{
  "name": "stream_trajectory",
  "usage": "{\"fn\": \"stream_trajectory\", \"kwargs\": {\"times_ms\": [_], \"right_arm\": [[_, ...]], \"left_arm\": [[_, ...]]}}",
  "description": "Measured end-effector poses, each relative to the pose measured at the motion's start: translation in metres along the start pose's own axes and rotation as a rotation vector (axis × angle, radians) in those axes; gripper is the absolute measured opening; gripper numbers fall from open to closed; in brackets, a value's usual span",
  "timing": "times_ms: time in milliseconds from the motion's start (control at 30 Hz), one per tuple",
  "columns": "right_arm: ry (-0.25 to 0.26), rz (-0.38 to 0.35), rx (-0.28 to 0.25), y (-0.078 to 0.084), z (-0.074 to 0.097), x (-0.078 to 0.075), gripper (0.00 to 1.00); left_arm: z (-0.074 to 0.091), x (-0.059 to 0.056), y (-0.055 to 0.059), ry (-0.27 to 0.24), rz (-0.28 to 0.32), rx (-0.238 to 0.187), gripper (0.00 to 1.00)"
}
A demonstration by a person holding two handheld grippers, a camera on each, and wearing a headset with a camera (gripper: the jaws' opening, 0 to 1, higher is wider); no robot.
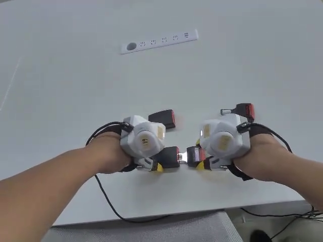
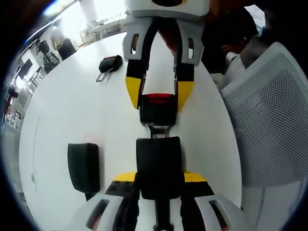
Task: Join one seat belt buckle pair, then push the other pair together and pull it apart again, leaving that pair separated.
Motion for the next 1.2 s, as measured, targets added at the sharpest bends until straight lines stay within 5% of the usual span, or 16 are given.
{"fn": "stream_trajectory", "kwargs": {"times_ms": [600,1200], "right_arm": [[0.0,-0.017,-0.001,-0.0082,-0.0078,0.0015,0.28],[-0.006,0.002,-0.005,-0.005,-0.0047,0.0014,0.29]], "left_arm": [[0.0002,0.001,-0.0003,0.004,-0.021,-0.006,0.33],[0.0002,0.001,0.0024,-0.01,0.023,-0.04,0.32]]}}
Point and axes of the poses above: the centre of the closed fingertips' face, and the gripper's own axes: z roughly backward along the fingers, x roughly to its left, y roughly out of its underside, the point moved 3 cm from there along z, roughly backward along the fingers
